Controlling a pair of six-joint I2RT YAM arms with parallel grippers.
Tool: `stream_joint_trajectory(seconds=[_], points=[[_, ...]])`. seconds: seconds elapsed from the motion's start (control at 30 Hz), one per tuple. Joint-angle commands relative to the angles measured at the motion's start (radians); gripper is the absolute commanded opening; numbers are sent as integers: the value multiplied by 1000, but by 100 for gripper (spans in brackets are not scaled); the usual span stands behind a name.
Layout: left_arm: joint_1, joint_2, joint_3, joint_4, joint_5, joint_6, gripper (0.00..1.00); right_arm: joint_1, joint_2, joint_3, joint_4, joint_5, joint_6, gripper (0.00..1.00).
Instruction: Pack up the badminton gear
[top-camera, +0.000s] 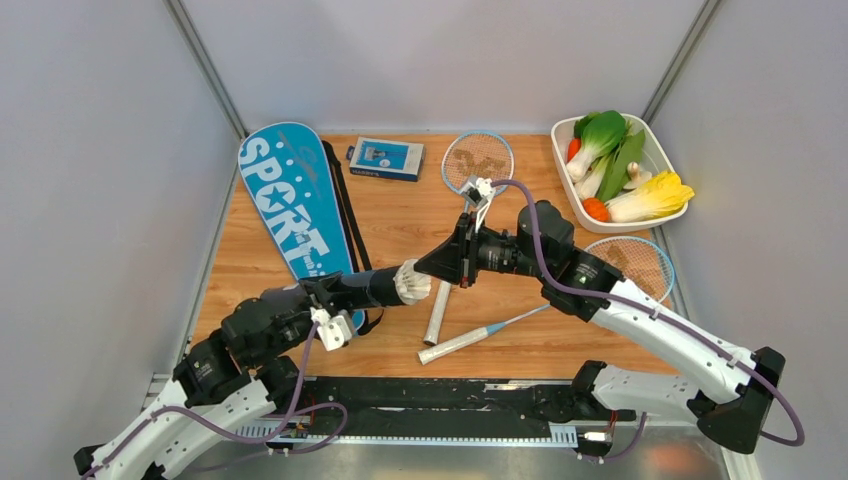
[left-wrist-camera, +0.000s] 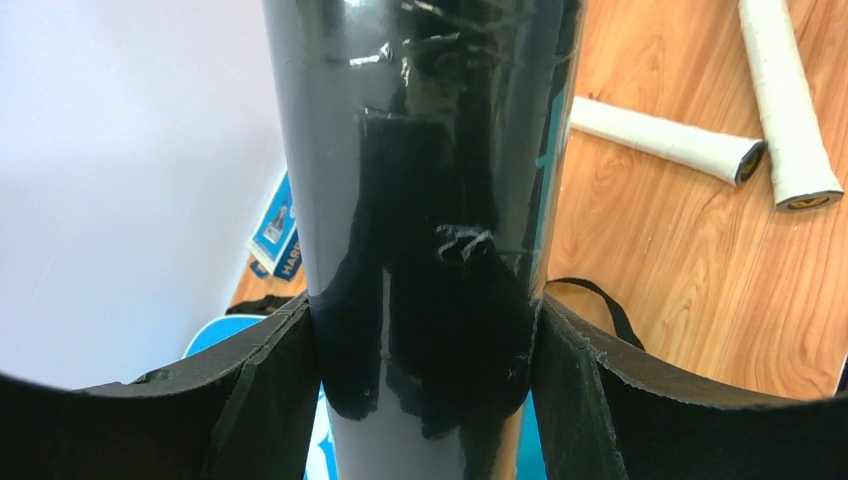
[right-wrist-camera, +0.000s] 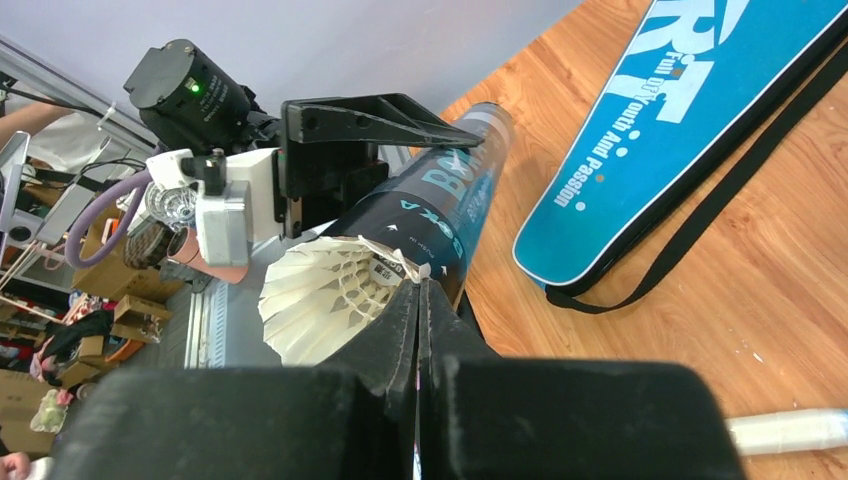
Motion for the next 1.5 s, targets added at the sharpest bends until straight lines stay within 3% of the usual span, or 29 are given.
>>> stream_joint_trajectory(seconds=[0.0,0.33,0.57,0.7,1.1,1.47], points=[[-3,35,15,151,21,-5,57,75,-7,-27,28,120,11,0],[-3,75,36,156,-23,-37,57,96,-122,-103,42,346,6,0],[-3,127,53,149,-52,-57,57,99,-136,-156,202,182,-4,0],[-3,157,69,148,-56,-75,57,104,-116,-160,212,188,10,0],[-3,148,81,160,-46,-93,57,154,-42,-150,148,446,-29,0],[-3,180,92,162,-35,-104,56,224,22,-131,129,559,-68,0]])
